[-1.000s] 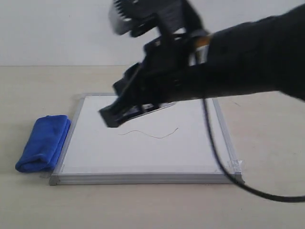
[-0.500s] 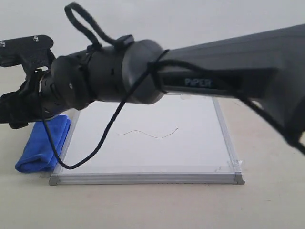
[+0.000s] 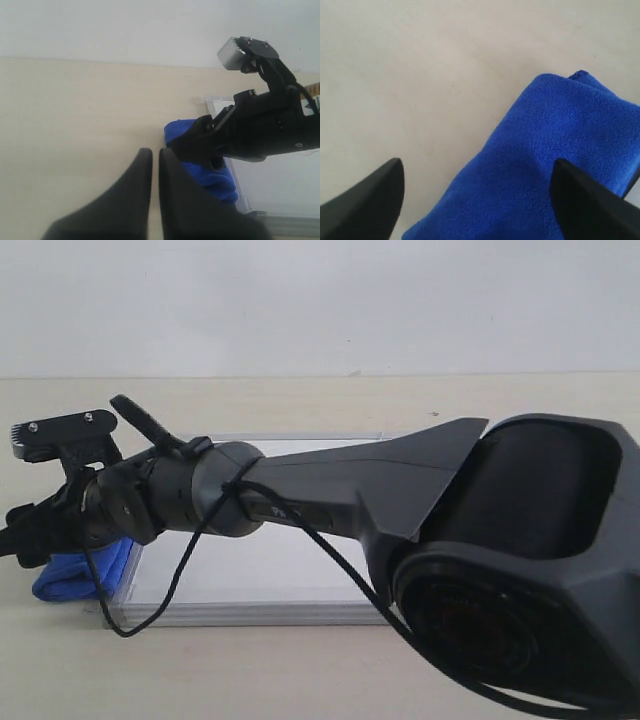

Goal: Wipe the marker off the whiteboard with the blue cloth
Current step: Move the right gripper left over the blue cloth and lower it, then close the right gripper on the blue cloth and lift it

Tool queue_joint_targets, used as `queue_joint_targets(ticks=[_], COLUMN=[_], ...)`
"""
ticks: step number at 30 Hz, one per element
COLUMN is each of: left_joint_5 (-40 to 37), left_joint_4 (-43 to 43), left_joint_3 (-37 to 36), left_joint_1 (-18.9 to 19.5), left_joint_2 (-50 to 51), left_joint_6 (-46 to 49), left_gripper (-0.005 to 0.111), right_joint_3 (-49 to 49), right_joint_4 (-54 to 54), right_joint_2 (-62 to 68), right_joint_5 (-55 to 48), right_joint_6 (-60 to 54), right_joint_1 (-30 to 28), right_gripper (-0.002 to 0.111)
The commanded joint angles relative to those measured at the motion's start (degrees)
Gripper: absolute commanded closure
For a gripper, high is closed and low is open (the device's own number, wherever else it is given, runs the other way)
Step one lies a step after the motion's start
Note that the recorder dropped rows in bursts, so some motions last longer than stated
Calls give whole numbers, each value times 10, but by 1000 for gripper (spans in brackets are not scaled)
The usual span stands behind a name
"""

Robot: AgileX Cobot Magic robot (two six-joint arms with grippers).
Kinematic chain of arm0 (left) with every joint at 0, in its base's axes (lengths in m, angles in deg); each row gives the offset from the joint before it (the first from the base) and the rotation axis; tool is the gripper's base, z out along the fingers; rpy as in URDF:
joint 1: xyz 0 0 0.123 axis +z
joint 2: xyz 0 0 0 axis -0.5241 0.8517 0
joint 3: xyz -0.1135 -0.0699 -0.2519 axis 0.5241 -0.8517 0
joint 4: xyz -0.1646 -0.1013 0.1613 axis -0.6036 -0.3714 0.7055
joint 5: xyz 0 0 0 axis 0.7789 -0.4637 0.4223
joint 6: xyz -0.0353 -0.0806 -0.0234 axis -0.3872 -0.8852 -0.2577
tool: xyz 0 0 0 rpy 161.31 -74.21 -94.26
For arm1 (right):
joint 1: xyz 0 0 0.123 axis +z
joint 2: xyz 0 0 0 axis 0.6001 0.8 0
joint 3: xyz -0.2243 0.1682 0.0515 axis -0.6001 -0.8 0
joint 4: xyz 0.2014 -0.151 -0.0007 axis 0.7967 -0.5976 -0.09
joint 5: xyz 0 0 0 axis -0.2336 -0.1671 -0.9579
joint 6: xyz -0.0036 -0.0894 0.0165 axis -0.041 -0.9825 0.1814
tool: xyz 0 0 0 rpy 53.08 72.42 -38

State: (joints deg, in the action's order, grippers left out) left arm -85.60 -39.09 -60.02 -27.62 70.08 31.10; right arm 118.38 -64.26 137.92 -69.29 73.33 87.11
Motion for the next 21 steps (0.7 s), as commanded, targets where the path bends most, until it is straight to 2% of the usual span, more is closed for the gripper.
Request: queue_joint_targets(ticks=[1, 13, 21], left_joint_5=[6, 6, 6], left_joint_4=[2, 2, 2], left_joint_3=[-2, -2, -2], left_joint_1=[1, 1, 1], left_joint_2=[-2, -2, -2], left_joint_6=[0, 0, 0], left_gripper=[102, 102, 102], right_joint_3=[6, 8, 65], right_joint_4=[-2, -93, -136], right_joint_2=[13, 11, 5], right_joint_5=[18, -26, -80], right_joint_6=[9, 9, 8], right_joint_1=[0, 0, 1], right_gripper=[36, 36, 36])
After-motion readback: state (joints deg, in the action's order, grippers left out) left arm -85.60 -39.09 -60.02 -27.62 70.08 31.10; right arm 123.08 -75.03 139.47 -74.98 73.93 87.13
